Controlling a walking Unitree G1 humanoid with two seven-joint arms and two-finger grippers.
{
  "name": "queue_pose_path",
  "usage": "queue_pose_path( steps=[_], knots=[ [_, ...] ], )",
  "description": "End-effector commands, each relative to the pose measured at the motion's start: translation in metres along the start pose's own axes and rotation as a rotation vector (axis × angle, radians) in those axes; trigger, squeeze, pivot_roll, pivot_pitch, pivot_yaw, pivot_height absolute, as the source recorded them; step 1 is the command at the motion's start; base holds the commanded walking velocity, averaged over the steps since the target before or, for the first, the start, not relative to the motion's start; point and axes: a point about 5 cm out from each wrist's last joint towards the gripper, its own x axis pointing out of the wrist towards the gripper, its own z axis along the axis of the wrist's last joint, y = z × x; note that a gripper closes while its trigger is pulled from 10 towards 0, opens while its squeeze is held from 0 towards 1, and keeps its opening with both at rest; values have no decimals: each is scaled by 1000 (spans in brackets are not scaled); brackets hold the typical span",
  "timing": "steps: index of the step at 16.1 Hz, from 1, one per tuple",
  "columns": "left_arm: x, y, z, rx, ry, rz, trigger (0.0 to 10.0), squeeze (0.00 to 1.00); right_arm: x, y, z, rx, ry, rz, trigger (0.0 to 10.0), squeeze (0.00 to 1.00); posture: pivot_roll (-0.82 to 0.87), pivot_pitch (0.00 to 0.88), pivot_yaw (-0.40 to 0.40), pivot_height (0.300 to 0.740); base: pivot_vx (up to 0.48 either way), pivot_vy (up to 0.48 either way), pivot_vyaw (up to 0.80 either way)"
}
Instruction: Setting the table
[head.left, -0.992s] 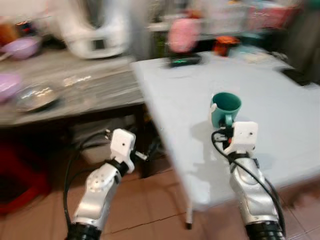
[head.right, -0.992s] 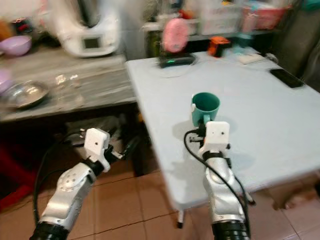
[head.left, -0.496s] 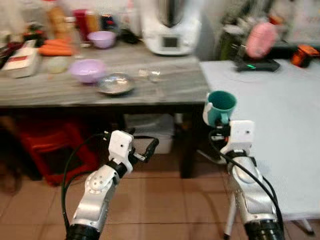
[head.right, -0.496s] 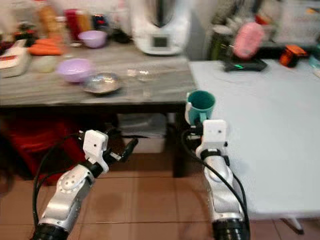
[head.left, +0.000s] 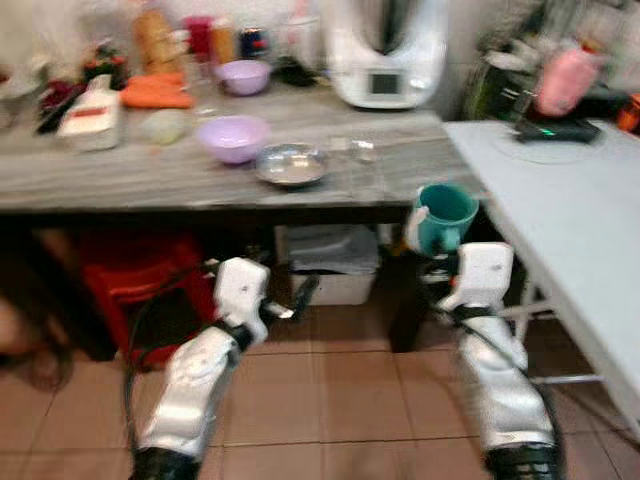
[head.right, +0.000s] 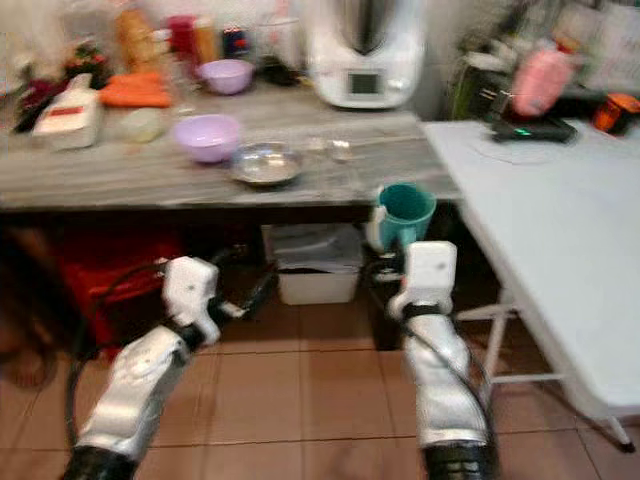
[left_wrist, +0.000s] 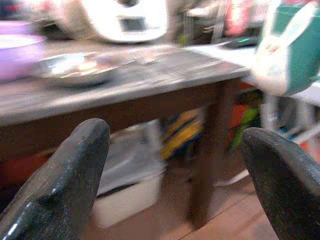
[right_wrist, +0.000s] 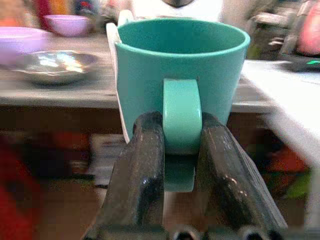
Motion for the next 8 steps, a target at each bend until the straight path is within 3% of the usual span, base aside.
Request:
queue_pose_path(
  steps=[1, 3, 8],
  knots=[
    [4, 1, 7, 21, -30, 14, 10000, 0, 1, -4, 12, -13, -51, 4, 10000, 0, -14, 7, -6, 740, 0, 0, 0],
    [3, 3, 7, 35, -31, 25, 10000, 0, 0, -4, 13, -21, -61, 11, 10000, 0, -15, 7, -5, 740, 0, 0, 0],
    [2, 5, 7, 23, -32, 29, 10000, 0, -1, -4, 13, -18, -63, 10, 10000, 0, -18, 11, -4, 740, 55, 0, 615]
  ],
)
